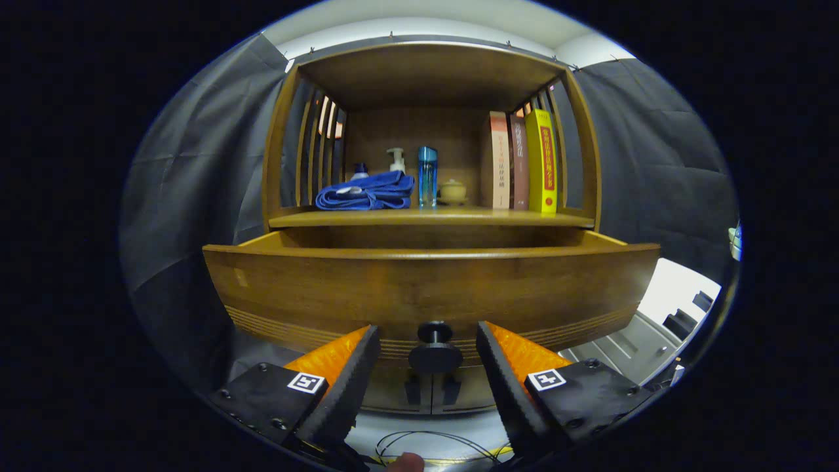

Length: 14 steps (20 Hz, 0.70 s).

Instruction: Pull open the drawer, take out the items inside it, and place them on the countertop above the cabinet.

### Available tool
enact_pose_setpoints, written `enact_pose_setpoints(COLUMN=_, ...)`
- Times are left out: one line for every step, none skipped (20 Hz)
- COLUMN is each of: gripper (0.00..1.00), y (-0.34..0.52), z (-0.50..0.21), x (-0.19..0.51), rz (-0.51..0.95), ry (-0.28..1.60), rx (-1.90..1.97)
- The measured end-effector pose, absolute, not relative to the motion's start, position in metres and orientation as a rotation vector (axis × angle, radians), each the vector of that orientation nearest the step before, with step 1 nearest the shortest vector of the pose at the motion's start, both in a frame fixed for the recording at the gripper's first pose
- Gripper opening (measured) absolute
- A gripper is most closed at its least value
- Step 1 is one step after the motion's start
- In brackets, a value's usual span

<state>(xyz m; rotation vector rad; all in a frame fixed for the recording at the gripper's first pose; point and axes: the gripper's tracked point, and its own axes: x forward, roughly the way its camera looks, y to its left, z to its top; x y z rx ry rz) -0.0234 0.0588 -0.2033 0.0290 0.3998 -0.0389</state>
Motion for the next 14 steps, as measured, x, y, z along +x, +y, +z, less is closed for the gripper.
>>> enact_pose_setpoints(gripper=0.97, y=0.06, z=-0.186, x=-0.025, rz=-0.038, ry=0.361, rx=0.017)
enact_pose_setpoints(gripper=0.97, y=0.061, z=-0.166, x=-0.023, rz=-0.035, ry=0.311, rx=-0.001)
enact_pose_setpoints(gripper=0.97, y=0.06, z=-0.145, x=-0.021, rz=-0.034, ry=0.257, rx=-0.023)
enact_pose_setpoints(gripper=0.97, y=0.06, z=-0.125, x=-0.017, rz=-0.032, ry=0.211, rx=-0.045)
enact_pose_setpoints(gripper=0.97, y=0.058, z=-0.104, x=-0.015, rz=-0.031, ry=0.177, rx=-0.066)
enact_pose_setpoints(gripper=0.97, y=0.057, z=-0.085, x=-0.011, rz=-0.034, ry=0.152, rx=-0.083)
enact_pose_setpoints(gripper=0.97, y=0.054, z=-0.073, x=-0.002, rz=-0.042, ry=0.142, rx=-0.097)
enact_pose_setpoints(gripper=0.97, y=0.052, z=-0.064, x=0.007, rz=-0.052, ry=0.147, rx=-0.107)
enact_pose_setpoints(gripper=0.97, y=0.048, z=-0.058, x=0.016, rz=-0.068, ry=0.17, rx=-0.115)
enact_pose_setpoints(gripper=0.97, y=0.043, z=-0.059, x=0.024, rz=-0.087, ry=0.214, rx=-0.123)
enact_pose_setpoints(gripper=0.97, y=0.035, z=-0.064, x=0.034, rz=-0.117, ry=0.267, rx=-0.127)
enact_pose_setpoints(gripper=0.97, y=0.03, z=-0.072, x=0.043, rz=-0.142, ry=0.317, rx=-0.13)
enact_pose_setpoints(gripper=0.97, y=0.025, z=-0.08, x=0.054, rz=-0.167, ry=0.366, rx=-0.137)
enact_pose_setpoints(gripper=0.97, y=0.016, z=-0.09, x=0.062, rz=-0.199, ry=0.416, rx=-0.16)
